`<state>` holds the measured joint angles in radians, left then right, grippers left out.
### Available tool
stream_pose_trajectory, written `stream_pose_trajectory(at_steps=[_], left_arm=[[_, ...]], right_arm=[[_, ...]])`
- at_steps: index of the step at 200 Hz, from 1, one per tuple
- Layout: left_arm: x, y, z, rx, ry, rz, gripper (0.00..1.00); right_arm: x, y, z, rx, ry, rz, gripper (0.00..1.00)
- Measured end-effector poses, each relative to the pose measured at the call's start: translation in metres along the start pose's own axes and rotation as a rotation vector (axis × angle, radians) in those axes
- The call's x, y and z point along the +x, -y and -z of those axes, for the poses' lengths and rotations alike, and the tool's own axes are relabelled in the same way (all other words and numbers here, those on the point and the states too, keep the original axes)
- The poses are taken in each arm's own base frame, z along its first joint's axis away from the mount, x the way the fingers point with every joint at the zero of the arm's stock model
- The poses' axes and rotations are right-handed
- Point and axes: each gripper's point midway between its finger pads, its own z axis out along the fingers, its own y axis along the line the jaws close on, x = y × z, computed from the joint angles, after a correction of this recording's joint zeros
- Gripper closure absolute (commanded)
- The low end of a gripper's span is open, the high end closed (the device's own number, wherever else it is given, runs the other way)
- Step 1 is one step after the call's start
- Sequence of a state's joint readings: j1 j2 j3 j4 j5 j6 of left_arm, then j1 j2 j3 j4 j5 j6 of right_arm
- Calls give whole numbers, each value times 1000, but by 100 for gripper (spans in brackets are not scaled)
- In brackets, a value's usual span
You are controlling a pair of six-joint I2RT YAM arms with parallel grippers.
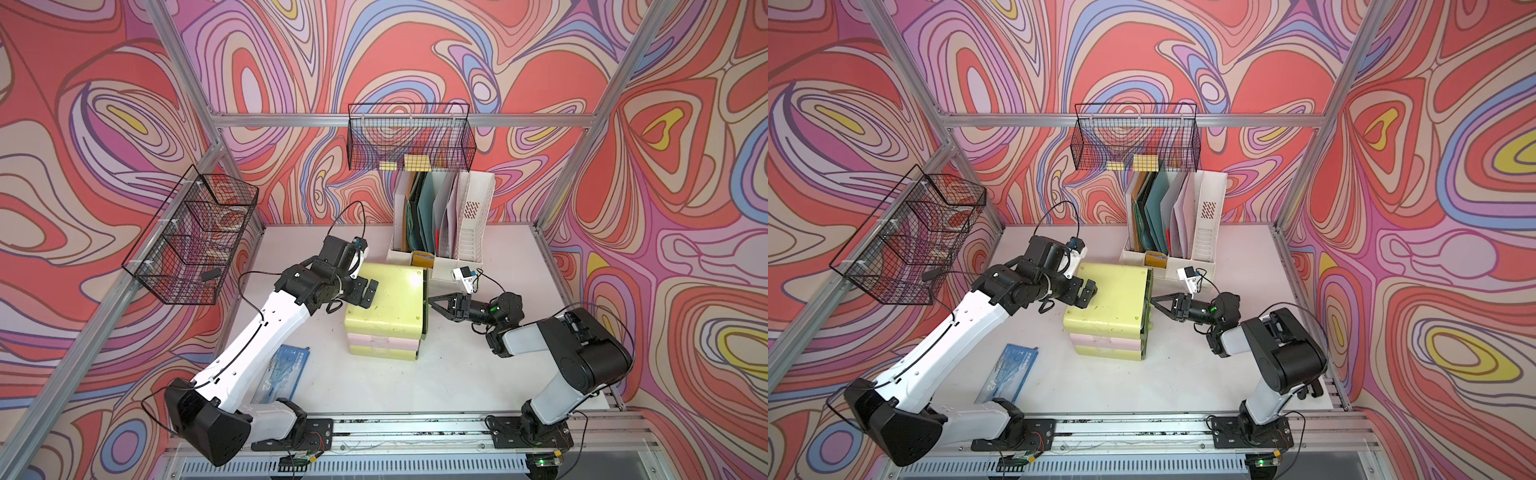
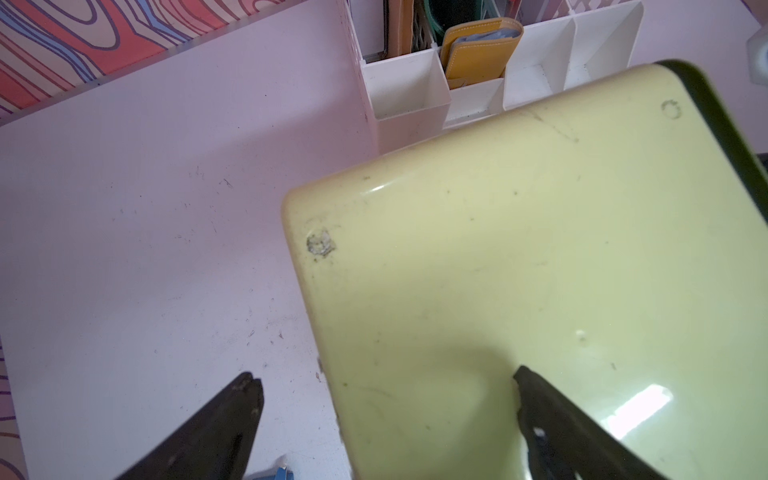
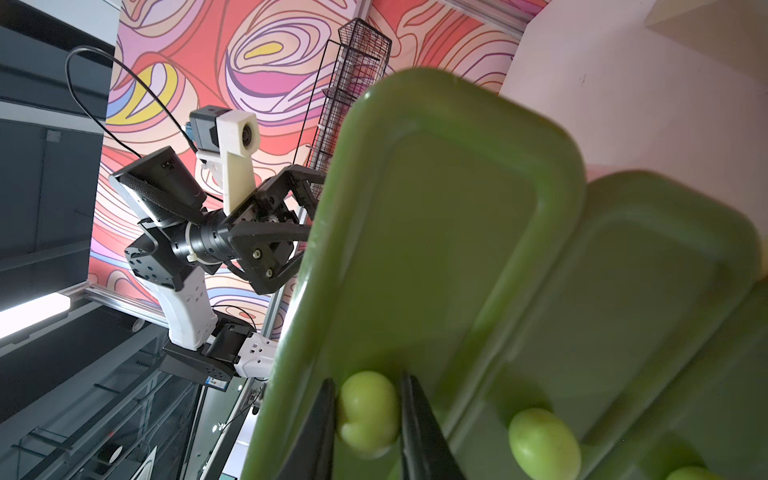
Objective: Take the mice out of the drawer
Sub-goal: Open the drawer in the storage box.
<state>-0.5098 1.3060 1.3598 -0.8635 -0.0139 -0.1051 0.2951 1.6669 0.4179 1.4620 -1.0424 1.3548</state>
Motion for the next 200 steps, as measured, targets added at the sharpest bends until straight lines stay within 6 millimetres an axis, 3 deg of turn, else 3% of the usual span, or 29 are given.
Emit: stream_pose_trajectory(at_steps=[59,79,110,134,166,200], left_arm=[[0,-4,-1,-25,0,-6,0],[-3,-9,1,-54,2,-9,0],[-2,-20,11,-125,-20,-19,0],[-6,-25,29,-195,-33,-52,0],[-28,5,59,-130,45,-100,0],[-31,85,67,109,74,-204,0]], right_arm=[[-4,2,54,101,123,30,89],[-5,-4,61,181,134,76,88],[-11,-33,71,322,167,217,85],[-2,-24,77,397,139,192,84],[8,-1,81,462,91,131,84],[4,5,82,492,92,137,84]])
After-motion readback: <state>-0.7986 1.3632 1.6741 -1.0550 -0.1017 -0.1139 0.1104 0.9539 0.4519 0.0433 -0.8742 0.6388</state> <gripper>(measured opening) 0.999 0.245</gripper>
